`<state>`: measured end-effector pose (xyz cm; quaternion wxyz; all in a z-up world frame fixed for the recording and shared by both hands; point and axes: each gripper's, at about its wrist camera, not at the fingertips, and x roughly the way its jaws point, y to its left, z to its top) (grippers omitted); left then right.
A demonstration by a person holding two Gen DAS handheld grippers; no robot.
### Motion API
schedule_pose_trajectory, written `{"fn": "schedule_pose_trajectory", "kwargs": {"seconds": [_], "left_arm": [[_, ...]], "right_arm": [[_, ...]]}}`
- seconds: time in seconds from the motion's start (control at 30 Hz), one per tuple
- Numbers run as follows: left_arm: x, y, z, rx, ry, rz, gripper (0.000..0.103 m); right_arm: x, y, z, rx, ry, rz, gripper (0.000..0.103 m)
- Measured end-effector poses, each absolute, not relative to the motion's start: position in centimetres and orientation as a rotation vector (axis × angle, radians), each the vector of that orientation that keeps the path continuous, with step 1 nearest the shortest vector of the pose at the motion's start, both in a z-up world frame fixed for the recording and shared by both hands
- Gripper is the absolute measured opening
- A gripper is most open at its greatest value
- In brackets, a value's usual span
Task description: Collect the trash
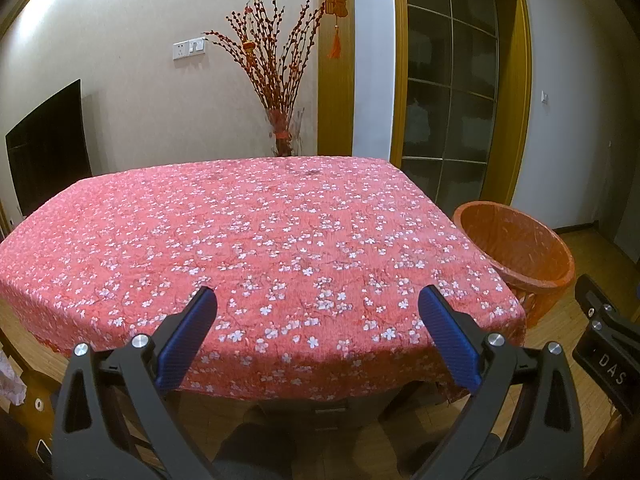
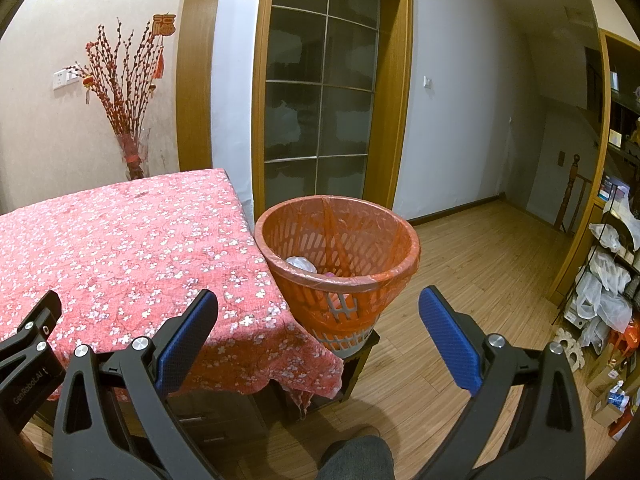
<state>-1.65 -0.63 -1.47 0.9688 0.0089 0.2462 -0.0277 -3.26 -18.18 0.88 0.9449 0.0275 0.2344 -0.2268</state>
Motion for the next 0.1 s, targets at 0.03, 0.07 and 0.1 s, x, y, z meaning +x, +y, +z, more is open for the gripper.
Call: {"fn": "schedule_pose_trajectory", "kwargs": {"seconds": [0.03,0.07,0.1], "left_arm": [[-1.65,-0.62,-1.49,0.018,0.498,-0.056,0.099],[-1.62,-0.6,-1.49,0.019,0.498,-0.056,0.099],[-1.55,-0.61,-1.48,0.018,0.498,-0.056,0.099]], "right_arm": [[-3.25,-18.2,0.88,0.056,0.478,-0.462,0.1],[-3.35,-18.05,0.88,0.056,0.478,-0.462,0.1],[-3.28,-18.16,0.89,0.057,0.478,-0.462,0.1]]}}
